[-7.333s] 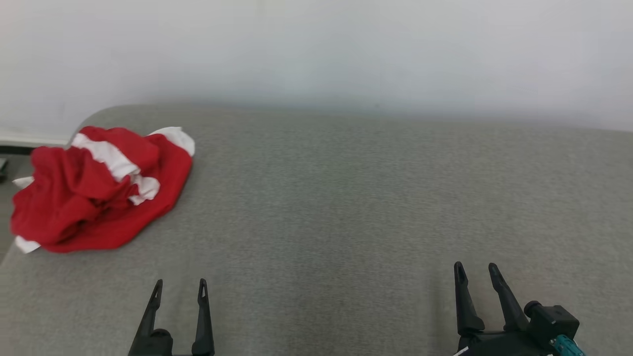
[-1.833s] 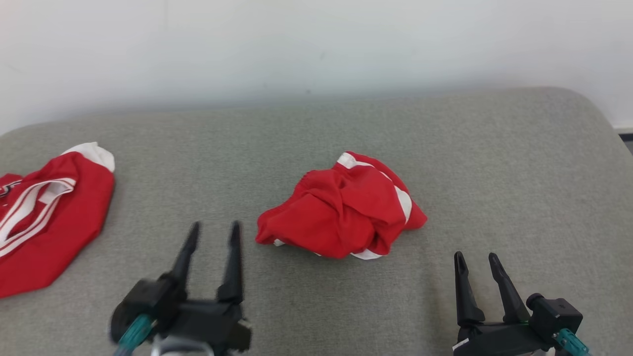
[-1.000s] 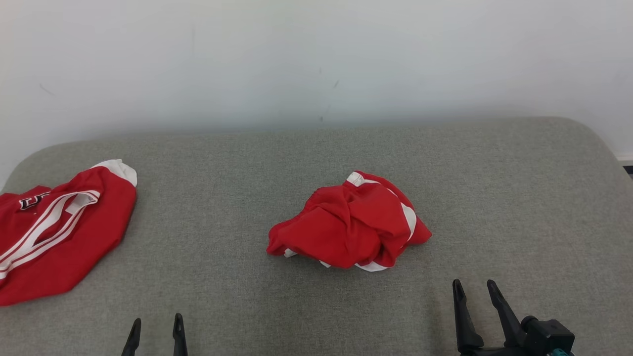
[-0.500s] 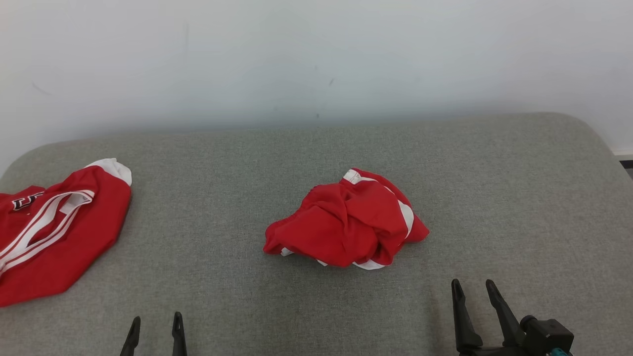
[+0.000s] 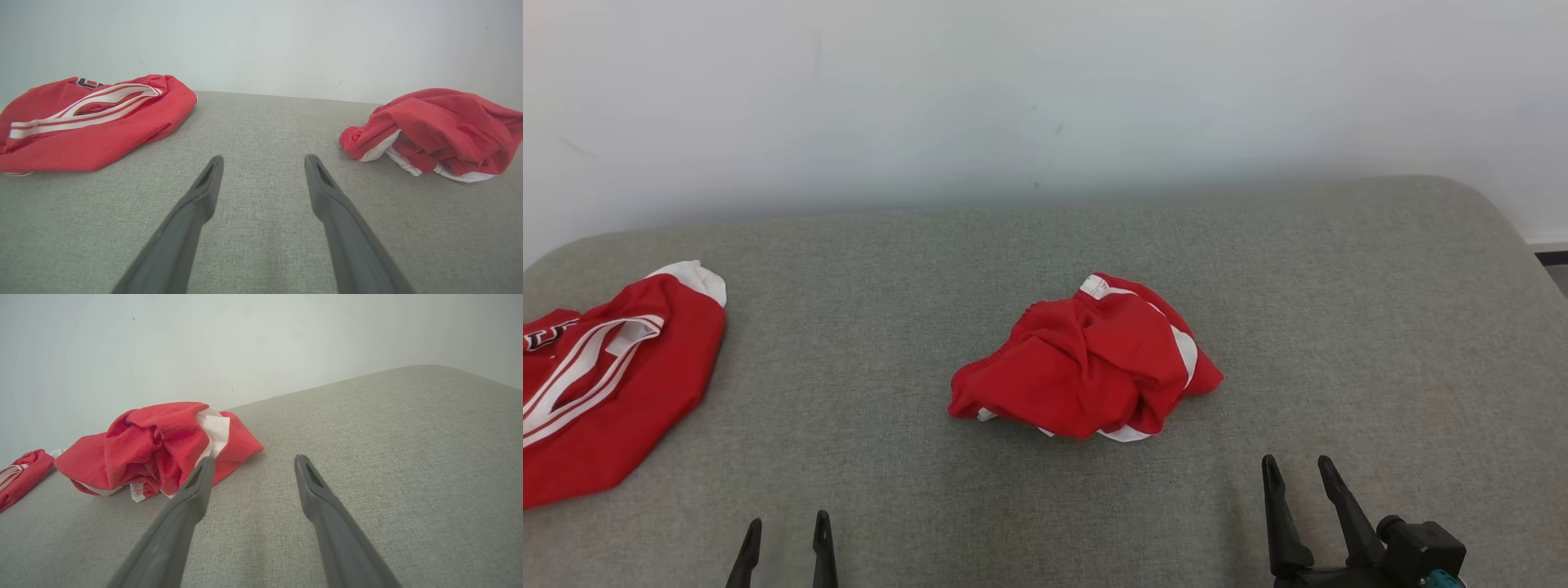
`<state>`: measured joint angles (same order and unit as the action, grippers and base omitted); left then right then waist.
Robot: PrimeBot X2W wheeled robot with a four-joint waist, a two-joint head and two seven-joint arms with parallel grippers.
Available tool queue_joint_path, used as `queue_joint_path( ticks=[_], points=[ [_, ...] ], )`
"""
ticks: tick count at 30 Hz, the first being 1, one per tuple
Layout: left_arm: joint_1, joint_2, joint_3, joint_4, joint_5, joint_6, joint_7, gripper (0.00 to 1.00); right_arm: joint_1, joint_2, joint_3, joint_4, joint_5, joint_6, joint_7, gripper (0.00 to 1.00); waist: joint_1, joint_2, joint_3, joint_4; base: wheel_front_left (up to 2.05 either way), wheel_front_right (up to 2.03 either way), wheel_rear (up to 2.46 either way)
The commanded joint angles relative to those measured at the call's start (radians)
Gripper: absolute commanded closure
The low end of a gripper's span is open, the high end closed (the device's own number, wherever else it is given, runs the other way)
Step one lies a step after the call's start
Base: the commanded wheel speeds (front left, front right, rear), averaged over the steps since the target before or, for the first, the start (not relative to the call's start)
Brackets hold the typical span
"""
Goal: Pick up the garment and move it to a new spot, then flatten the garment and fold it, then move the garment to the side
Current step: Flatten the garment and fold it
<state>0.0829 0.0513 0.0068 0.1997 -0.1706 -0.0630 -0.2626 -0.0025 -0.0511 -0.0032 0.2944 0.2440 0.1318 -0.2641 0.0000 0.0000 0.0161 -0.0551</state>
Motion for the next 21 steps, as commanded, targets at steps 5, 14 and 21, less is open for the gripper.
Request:
queue_joint_path(
  ticks=[5,14,21],
  points=[
    [-0.033,-0.001,-0.010,0.015,-0.019,-0.005,-0.003,0.00,-0.009,0.001,0.004,-0.005,0.012,-0.002,-0.001,0.00,0.0000,0.0000,0.018,-0.020,0.00,0.00,0.00],
    [-0.197,0.016,-0.041,0.082,-0.050,-0.038,0.018,0.00,-0.024,0.002,0.018,-0.004,0.024,-0.002,-0.001,0.00,0.0000,0.0000,0.037,-0.064,0.00,0.00,0.00],
    [-0.489,0.050,-0.130,0.234,-0.099,-0.063,0.250,0.00,-0.041,0.002,0.031,-0.008,0.040,-0.002,-0.001,0.00,0.0000,0.0000,0.066,-0.142,0.00,0.00,0.00]
  ],
)
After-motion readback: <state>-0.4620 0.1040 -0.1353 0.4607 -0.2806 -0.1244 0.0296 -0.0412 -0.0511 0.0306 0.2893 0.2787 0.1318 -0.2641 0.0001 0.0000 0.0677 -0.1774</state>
